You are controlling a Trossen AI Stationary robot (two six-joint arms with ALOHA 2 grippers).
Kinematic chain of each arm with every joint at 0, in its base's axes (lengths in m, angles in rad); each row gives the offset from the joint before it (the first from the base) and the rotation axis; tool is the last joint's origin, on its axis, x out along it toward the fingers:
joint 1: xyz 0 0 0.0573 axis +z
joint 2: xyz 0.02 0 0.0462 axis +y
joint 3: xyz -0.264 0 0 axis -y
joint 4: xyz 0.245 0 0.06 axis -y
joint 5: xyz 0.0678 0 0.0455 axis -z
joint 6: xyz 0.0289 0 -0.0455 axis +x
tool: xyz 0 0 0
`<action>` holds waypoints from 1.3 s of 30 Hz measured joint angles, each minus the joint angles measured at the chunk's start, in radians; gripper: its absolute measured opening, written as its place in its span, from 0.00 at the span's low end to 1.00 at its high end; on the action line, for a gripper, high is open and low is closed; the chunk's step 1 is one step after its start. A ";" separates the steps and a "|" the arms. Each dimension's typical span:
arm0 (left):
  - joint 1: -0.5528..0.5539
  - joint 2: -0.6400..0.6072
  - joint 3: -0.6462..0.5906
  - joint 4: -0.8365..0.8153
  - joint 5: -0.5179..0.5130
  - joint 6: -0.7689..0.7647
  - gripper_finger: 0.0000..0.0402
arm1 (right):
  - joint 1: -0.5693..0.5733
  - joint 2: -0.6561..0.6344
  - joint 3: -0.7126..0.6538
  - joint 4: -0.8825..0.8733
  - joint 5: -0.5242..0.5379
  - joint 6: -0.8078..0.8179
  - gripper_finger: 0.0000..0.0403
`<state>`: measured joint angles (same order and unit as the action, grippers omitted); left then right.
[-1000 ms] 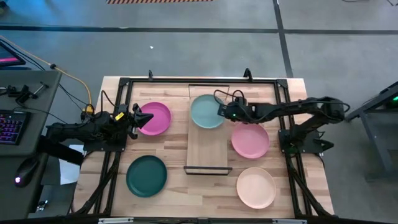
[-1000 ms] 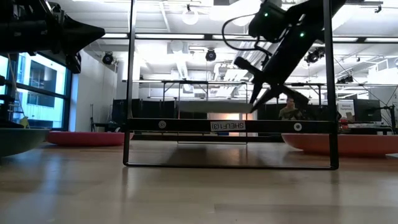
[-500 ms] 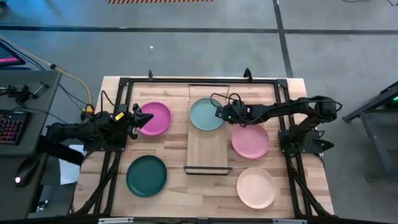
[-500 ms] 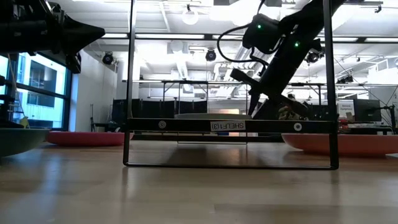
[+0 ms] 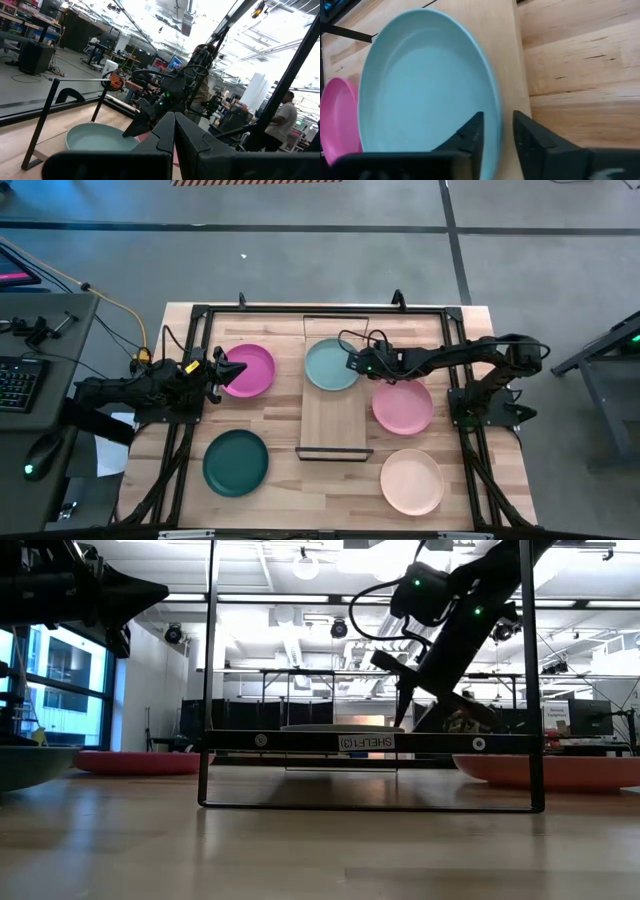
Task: Place and stack plates onto a shelf
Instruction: Put the blue plate on the shelf, then put the pink plate on the shelf
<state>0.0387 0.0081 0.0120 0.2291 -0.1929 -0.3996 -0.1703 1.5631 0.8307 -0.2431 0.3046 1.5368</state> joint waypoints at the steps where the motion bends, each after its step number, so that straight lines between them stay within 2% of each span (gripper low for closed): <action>1: 0.000 0.000 0.000 0.000 0.000 0.000 0.00 | 0.000 -0.001 0.000 -0.007 0.000 -0.001 0.25; 6: 0.000 0.000 0.000 0.000 0.000 0.001 0.00 | -0.024 -0.034 -0.001 -0.068 -0.031 -0.083 0.38; 10: 0.000 0.000 0.000 -0.001 0.000 0.001 0.00 | -0.058 -0.136 -0.001 -0.183 -0.019 -0.176 0.44; 16: 0.000 0.000 0.000 0.000 0.000 0.000 0.00 | -0.112 -0.390 -0.001 -0.410 -0.014 -0.401 0.46; 18: 0.000 0.000 0.000 0.000 0.000 0.000 0.00 | -0.120 -0.466 -0.001 -0.468 -0.047 -0.490 0.46; 23: 0.000 0.000 0.000 0.000 0.000 0.000 0.00 | -0.075 -0.605 -0.001 -0.575 -0.107 -0.555 0.46; 27: 0.000 0.000 0.000 0.000 0.000 0.000 0.00 | 0.003 -0.673 -0.001 -0.585 -0.092 -0.591 0.46; 33: 0.000 0.000 0.000 0.000 0.000 0.000 0.00 | 0.119 -0.725 -0.023 -0.564 -0.006 -0.689 0.46; 35: 0.000 0.000 0.000 0.000 0.000 0.000 0.00 | 0.140 -0.740 -0.057 -0.538 -0.012 -0.722 0.46; 39: 0.000 0.000 0.000 0.000 0.000 0.000 0.00 | 0.163 -0.789 -0.157 -0.419 -0.090 -0.779 0.46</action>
<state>0.0387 0.0082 0.0119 0.2287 -0.1932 -0.3996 -0.0069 0.7742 0.6735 -0.6620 0.2149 0.7578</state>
